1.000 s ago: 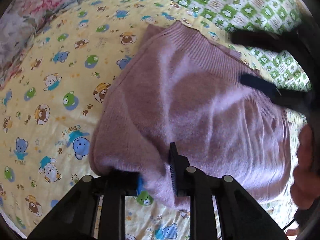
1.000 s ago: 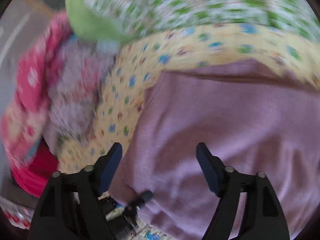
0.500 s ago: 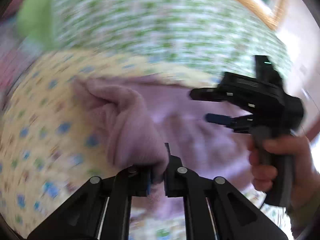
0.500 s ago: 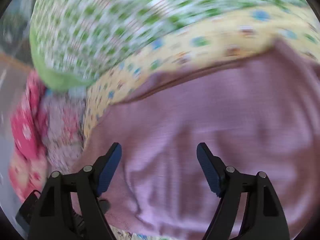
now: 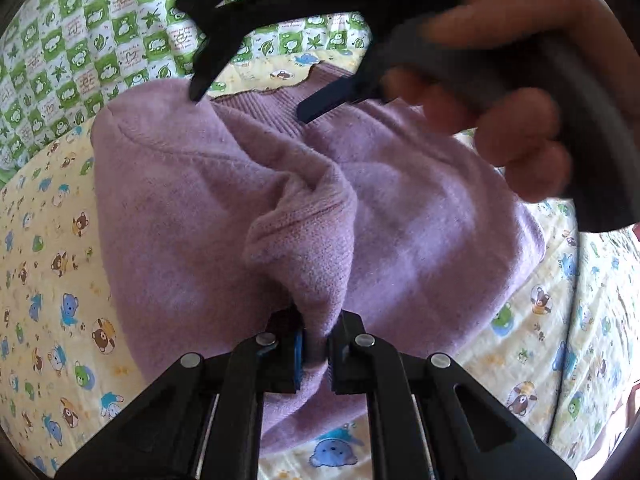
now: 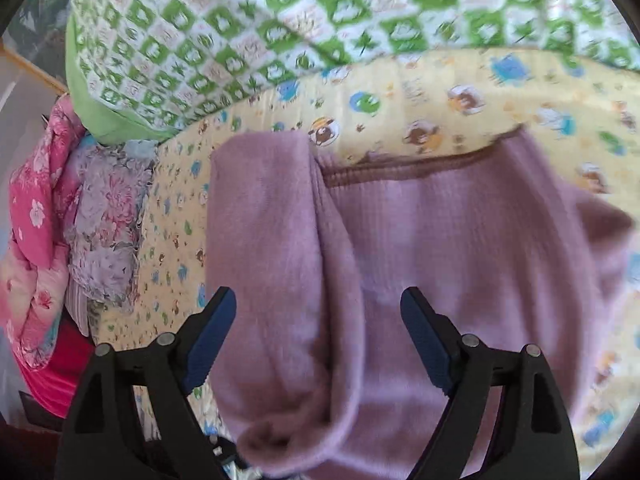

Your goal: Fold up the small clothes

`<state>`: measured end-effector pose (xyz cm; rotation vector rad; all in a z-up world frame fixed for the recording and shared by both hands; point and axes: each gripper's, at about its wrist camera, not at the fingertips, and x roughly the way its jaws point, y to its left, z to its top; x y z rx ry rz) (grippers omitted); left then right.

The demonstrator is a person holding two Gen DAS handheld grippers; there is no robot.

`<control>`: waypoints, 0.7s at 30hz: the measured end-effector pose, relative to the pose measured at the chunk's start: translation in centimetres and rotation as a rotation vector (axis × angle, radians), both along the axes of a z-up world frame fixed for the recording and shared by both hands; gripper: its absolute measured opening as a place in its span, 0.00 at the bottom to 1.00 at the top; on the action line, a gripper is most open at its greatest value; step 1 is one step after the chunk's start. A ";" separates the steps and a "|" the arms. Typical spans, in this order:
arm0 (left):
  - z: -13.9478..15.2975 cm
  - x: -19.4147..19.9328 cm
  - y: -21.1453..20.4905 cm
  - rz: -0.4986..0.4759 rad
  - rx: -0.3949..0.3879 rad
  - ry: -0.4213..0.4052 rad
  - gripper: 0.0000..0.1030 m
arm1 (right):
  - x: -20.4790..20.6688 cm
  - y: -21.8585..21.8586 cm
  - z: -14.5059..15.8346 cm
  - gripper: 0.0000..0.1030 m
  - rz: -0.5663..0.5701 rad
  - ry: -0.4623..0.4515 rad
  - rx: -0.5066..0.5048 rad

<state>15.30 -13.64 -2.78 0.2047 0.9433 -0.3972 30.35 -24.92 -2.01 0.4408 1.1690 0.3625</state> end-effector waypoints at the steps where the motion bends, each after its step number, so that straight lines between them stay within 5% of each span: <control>1: 0.0 0.0 0.2 -0.001 0.001 0.001 0.07 | 0.7 0.6 -0.4 0.82 0.010 0.008 0.003; 3: 0.1 0.0 0.3 -0.006 0.006 -0.001 0.07 | 1.7 2.2 -0.9 0.79 0.053 -0.007 -0.014; 4: 0.1 -0.2 0.1 -0.011 0.009 -0.002 0.07 | 1.9 3.0 -1.0 0.67 0.087 -0.009 -0.025; 5: 0.2 -0.2 0.1 -0.013 0.012 -0.004 0.07 | 2.1 3.5 -1.3 0.24 0.100 0.005 -0.032; 6: 0.3 -0.3 0.1 -0.014 0.013 -0.005 0.07 | 2.0 3.9 -1.3 0.14 0.099 0.018 -0.038; 15: 6.1 -1.7 -1.0 -0.118 -0.145 -0.036 0.06 | -4.4 -2.5 8.7 0.12 -0.029 -0.198 0.062; 18: 7.4 -2.4 -3.4 -0.209 -0.200 -0.027 0.06 | -6.7 -6.1 8.8 0.12 -0.099 -0.199 0.012; 21: 5.3 -2.2 -5.7 -0.246 -0.183 0.030 0.06 | -7.2 -9.8 5.6 0.12 -0.202 -0.118 -0.034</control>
